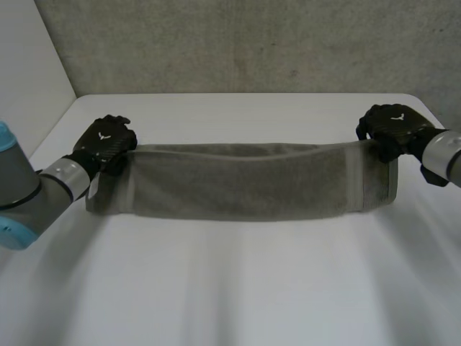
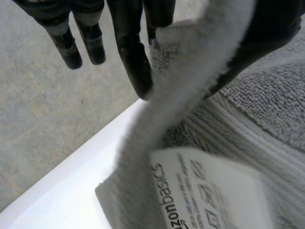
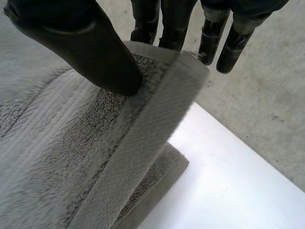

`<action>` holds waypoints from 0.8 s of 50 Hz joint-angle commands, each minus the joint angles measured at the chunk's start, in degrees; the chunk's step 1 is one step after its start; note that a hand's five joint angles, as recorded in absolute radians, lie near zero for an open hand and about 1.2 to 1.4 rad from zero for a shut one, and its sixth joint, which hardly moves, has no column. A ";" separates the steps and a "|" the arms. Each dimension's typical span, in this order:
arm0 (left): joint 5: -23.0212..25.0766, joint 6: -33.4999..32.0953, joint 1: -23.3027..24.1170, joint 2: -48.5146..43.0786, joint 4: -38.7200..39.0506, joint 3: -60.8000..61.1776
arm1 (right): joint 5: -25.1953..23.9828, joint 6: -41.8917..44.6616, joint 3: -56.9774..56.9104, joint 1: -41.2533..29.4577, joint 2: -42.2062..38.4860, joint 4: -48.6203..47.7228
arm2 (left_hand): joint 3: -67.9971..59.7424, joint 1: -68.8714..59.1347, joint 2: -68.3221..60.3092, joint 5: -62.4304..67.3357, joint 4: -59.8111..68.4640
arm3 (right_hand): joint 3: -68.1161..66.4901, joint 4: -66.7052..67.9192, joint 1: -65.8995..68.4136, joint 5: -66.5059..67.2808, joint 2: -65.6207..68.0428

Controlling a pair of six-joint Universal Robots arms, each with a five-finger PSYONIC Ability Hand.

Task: Fold the towel.

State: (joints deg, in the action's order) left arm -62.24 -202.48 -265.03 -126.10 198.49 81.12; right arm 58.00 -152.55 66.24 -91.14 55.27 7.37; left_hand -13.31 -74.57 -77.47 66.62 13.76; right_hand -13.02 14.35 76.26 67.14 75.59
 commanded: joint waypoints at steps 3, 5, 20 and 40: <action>-1.83 -0.02 0.13 -8.45 -1.00 -10.79 | 2.99 0.14 -8.40 -2.64 -9.99 -0.94 | 3.31 -5.43 -2.53 3.38 -3.76 | 3.02 -4.35 3.74 2.86 4.41; -1.83 -0.02 0.22 -9.60 -1.09 -12.39 | 3.52 -0.03 -9.28 -2.90 -11.05 -2.08 | 3.31 -5.43 -2.53 3.38 -3.76 | 3.02 -4.35 3.74 2.86 4.41; -3.41 -0.02 1.45 -17.95 -1.26 -22.49 | 6.60 -0.73 -17.02 -4.66 -18.71 -8.60 | 3.31 -5.43 -2.53 3.38 -3.76 | 3.02 -4.35 3.74 2.86 4.41; -8.24 -0.10 2.68 -20.68 -1.26 -26.89 | 8.27 -0.82 -25.55 -5.28 -25.39 -9.56 | 3.31 50.22 53.12 -52.27 -3.76 | 3.02 -4.35 3.74 2.86 4.41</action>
State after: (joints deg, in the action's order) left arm -68.80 -202.56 -262.83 -146.85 197.23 54.28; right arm 65.72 -153.32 41.42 -96.16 30.73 -1.40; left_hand -13.31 -54.54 -55.08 45.27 13.76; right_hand -13.02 14.35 76.27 67.14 75.59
